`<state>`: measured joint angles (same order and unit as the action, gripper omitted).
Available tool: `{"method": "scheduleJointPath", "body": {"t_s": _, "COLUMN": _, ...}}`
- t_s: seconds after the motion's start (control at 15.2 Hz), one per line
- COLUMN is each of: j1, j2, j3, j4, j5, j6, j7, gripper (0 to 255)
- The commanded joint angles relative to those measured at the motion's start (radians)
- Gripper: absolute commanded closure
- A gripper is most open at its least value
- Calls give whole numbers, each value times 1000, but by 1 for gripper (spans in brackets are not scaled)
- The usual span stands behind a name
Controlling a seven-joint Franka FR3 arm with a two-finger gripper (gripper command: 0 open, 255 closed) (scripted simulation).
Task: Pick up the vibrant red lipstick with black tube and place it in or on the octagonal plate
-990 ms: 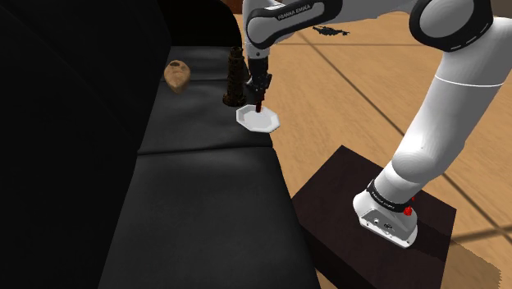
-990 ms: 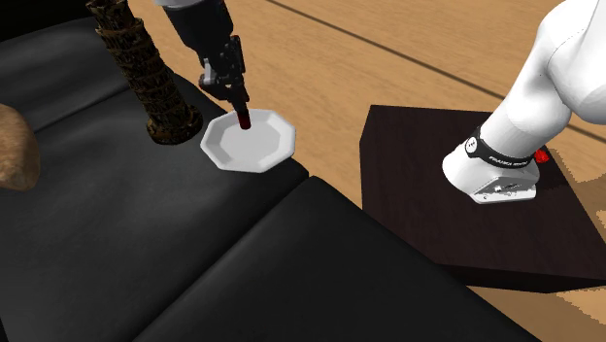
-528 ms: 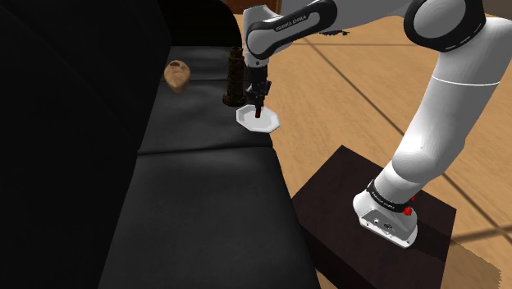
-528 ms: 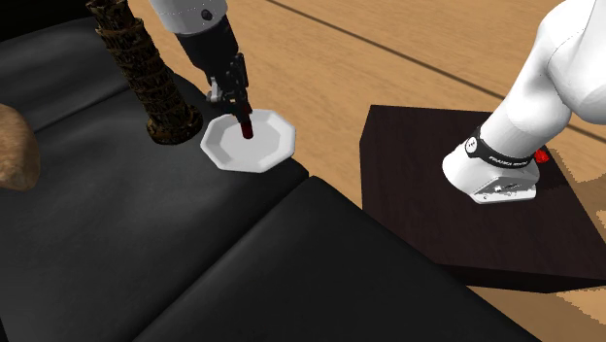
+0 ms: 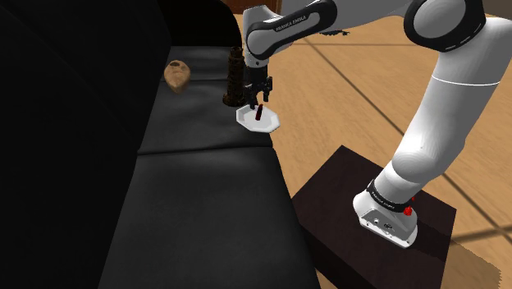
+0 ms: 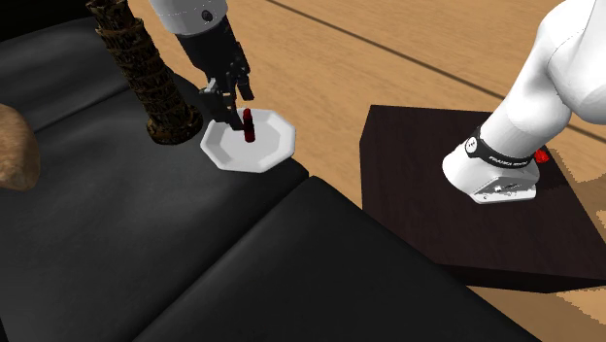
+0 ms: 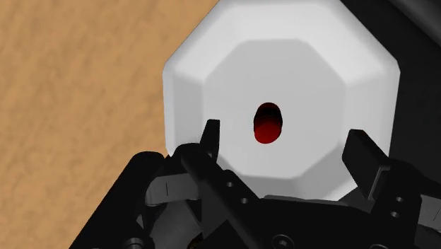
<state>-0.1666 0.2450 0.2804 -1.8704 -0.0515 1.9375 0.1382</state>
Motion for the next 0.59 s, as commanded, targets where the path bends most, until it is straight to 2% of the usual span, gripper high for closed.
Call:
{"method": "scheduleJointPath", "body": {"t_s": 0.0, "j1": 0, "j2": 0, "j3": 0, "j4": 0, "j5": 0, "j6": 0, "j7": 0, "gripper": 0}}
{"method": "scheduleJointPath", "body": {"t_s": 0.13, "j1": 0, "j2": 0, "j3": 0, "j4": 0, "j5": 0, "j6": 0, "j7": 0, "gripper": 0}}
{"method": "scheduleJointPath", "body": {"t_s": 0.4, "j1": 1, "j2": -15, "j3": 2, "j4": 109, "j5": 6, "j6": -124, "j7": -4, "gripper": 0}}
{"method": "scheduleJointPath", "body": {"t_s": 0.53, "j1": 1, "j2": -15, "j3": 2, "j4": 109, "j5": 6, "j6": -124, "j7": -4, "gripper": 0}}
